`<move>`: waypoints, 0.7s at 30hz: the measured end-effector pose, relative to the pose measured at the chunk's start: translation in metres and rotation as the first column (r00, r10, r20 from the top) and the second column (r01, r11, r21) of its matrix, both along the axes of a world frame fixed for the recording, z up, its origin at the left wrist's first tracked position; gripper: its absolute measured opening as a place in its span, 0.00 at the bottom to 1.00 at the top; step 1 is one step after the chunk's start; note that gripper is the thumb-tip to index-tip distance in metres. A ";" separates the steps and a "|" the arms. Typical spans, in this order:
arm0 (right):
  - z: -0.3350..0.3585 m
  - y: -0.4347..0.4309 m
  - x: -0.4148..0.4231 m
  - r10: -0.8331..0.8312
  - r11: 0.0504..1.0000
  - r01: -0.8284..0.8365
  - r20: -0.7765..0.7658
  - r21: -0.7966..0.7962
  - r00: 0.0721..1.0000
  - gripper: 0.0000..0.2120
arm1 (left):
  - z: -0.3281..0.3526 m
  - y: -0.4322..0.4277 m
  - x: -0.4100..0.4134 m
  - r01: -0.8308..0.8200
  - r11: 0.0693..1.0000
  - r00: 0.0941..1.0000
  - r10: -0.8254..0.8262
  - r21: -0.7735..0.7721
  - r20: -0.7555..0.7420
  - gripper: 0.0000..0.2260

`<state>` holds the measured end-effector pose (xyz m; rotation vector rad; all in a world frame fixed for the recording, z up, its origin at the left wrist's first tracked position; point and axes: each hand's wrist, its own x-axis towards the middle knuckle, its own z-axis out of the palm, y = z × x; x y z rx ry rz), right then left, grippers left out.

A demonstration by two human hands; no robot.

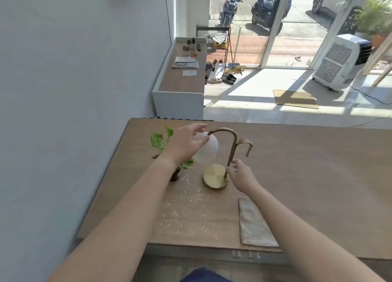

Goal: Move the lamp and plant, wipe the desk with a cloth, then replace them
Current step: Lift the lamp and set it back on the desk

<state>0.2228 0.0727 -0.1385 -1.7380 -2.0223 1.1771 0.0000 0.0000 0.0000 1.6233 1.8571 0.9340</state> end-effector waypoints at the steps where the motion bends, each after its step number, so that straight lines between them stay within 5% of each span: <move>1: -0.003 0.001 0.002 -0.004 1.000 0.004 0.001 0.000 1.000 0.26 | -0.002 0.002 0.002 -0.006 1.000 1.000 0.006 0.014 0.004 0.22; 10: -0.026 0.015 0.005 0.033 0.999 -0.033 -0.059 0.000 0.998 0.16 | -0.005 0.008 0.023 -0.127 0.985 0.992 0.126 0.117 0.022 0.13; 15: -0.033 0.019 -0.001 0.032 0.999 -0.032 -0.088 0.005 0.996 0.08 | 0.006 0.017 0.022 -0.097 0.987 0.994 0.089 0.130 0.065 0.12; 21: -0.041 0.018 0.005 0.012 1.000 -0.012 -0.057 0.013 0.998 0.09 | 0.010 0.027 0.020 -0.025 0.995 1.000 0.025 0.101 0.001 0.11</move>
